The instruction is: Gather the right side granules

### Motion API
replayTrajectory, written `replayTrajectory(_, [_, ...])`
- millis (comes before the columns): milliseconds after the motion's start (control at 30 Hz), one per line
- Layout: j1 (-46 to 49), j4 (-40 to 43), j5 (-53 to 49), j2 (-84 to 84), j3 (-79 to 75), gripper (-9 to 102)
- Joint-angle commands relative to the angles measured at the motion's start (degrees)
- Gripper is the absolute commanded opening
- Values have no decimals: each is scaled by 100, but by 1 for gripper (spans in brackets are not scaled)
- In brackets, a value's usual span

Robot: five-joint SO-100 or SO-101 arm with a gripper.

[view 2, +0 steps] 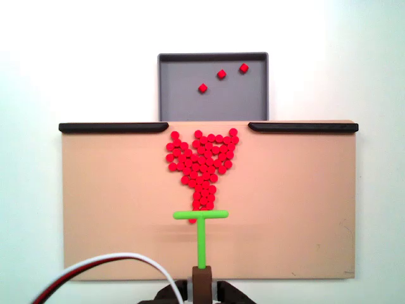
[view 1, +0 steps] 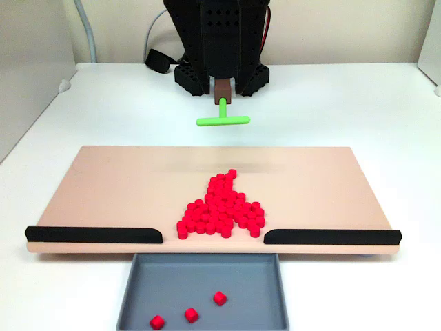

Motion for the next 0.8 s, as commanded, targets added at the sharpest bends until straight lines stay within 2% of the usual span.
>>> replayTrajectory(0, [35, 18, -158, 167, -62, 0])
replayTrajectory(767, [-246, 18, 158, 88, -114, 0])
